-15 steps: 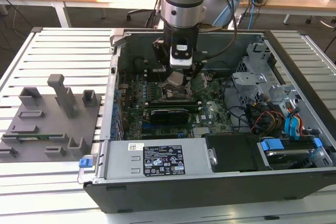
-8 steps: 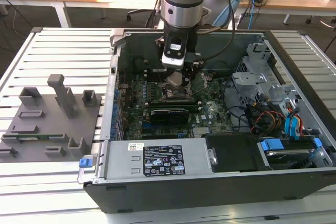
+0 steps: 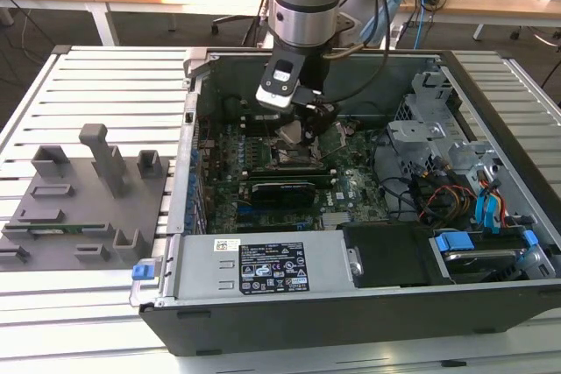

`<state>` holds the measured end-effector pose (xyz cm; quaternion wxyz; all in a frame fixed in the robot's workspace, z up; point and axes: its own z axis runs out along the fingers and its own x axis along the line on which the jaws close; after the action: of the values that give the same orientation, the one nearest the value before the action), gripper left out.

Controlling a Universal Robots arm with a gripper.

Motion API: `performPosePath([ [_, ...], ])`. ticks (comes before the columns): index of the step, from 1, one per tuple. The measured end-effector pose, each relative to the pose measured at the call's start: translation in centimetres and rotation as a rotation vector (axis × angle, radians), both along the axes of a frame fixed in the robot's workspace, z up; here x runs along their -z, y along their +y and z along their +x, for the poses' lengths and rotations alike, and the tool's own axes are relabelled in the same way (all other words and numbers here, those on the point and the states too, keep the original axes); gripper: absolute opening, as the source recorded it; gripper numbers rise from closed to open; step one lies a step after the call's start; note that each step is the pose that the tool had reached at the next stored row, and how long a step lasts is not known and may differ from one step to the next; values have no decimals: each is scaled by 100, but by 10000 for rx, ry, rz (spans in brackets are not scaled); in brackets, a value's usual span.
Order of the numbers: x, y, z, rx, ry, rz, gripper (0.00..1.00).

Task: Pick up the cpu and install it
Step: 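Place the cpu into insertion slot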

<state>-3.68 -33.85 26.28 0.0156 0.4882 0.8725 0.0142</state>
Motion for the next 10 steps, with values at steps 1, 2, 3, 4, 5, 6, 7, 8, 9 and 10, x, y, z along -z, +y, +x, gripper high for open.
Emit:
performPosePath([
  [1,0,0,0,173,0,0,55],
  [2,0,0,0,350,0,-1,55],
  [3,1,0,0,502,0,0,55],
  [4,1,0,0,675,0,0,55],
  [5,1,0,0,888,0,-1,55],
  [6,2,0,0,1100,0,0,55],
  [7,2,0,0,1278,0,0,55],
  [8,2,0,0,1575,0,0,55],
  [9,3,0,0,1799,0,0,55],
  [10,3,0,0,1993,0,0,55],
])
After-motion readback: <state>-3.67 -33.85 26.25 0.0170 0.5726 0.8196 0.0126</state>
